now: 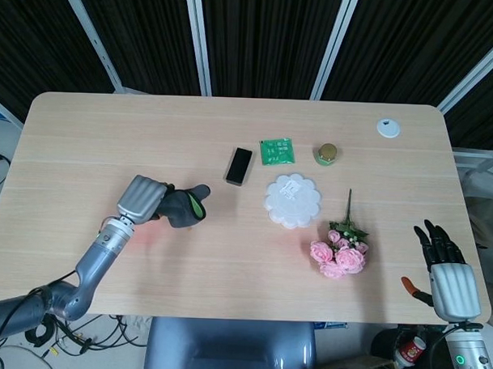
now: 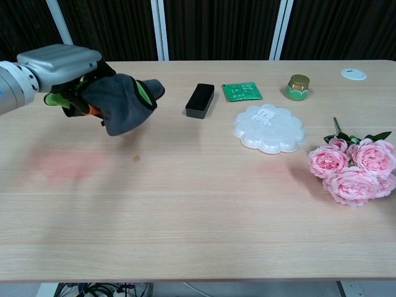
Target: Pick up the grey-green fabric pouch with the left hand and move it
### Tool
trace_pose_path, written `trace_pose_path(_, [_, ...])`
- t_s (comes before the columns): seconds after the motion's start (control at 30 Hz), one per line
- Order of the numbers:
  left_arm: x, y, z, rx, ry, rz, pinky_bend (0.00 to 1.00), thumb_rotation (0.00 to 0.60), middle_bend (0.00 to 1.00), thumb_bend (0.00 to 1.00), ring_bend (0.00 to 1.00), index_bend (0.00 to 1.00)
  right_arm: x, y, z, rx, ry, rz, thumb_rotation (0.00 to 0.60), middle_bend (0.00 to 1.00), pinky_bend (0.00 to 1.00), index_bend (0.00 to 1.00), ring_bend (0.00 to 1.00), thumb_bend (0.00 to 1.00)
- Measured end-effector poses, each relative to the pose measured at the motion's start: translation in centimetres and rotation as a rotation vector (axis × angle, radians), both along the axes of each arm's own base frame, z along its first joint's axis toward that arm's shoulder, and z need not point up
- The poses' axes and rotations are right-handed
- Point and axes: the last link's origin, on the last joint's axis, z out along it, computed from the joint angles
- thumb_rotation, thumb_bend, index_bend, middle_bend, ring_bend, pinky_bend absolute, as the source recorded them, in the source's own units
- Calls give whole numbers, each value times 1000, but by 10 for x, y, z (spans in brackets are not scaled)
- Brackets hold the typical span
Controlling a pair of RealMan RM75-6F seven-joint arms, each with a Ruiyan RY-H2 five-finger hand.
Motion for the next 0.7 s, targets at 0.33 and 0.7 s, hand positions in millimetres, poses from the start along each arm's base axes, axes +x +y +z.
trace_pose_path(0.33, [11, -5, -43, -77, 150, -20, 804, 600, 864, 549, 766, 707, 0, -1, 0, -2, -1, 0, 600, 0, 188, 0, 0, 75])
trace_pose_path(0.7, [1, -1, -70, -76, 364, -38, 809, 600, 867, 554, 766, 712, 0, 0, 0, -4, 6, 8, 600, 0, 188, 0, 0, 91])
